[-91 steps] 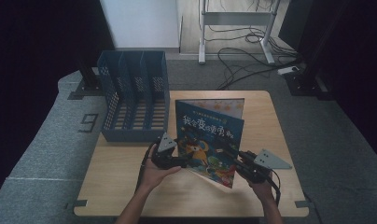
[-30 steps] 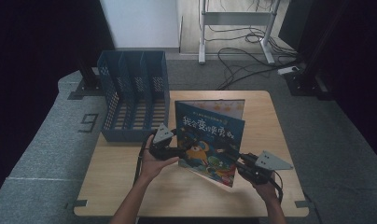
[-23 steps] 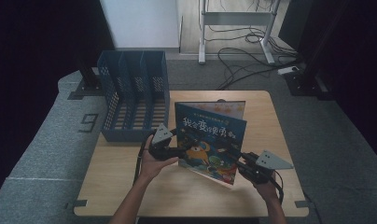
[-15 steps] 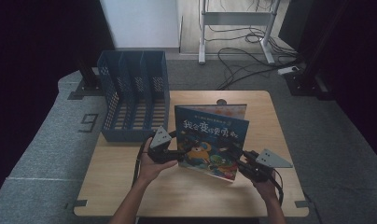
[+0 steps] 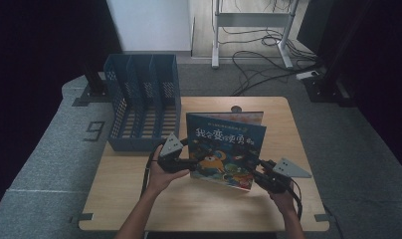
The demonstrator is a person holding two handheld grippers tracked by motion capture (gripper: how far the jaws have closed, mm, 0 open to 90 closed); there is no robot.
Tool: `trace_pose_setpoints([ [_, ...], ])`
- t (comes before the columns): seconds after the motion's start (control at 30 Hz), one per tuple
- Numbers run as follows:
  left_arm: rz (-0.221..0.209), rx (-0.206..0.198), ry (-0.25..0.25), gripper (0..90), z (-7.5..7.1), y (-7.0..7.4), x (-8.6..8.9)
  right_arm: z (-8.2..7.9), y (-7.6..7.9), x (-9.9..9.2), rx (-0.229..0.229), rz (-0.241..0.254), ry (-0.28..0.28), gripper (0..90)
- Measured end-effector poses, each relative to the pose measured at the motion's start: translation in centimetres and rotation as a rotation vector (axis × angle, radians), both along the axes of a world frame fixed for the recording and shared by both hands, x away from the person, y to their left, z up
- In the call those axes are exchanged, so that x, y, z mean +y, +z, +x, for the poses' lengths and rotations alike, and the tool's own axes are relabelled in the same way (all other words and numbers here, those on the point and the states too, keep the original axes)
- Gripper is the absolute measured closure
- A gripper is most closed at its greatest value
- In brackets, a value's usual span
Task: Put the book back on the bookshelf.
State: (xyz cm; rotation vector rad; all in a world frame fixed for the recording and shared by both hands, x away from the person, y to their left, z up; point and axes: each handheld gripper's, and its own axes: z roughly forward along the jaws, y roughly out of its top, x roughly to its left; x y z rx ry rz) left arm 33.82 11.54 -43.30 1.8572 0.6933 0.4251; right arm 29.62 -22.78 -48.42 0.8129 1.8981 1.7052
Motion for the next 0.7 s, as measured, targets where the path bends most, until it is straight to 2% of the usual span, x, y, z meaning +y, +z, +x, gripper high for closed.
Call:
trace_pose_setpoints([
  [0.3, -0.017, -0.028, -0.017, 25.1, -1.2, -0.1, 0.1, 0.3, -0.3, 0.0, 0.014, -0.001, -0.033, 60.7],
  [0.43, -0.026, -0.036, -0.019, 30.7, -1.3, 0.0, 0.2, 0.5, -0.6, 0.0, 0.021, -0.003, -0.051, 58.0],
  [0.7, -0.040, -0.044, -0.037, 34.5, -1.4, 0.1, 0.1, 0.7, -0.7, -0.3, 0.024, 0.012, -0.064, 54.7],
])
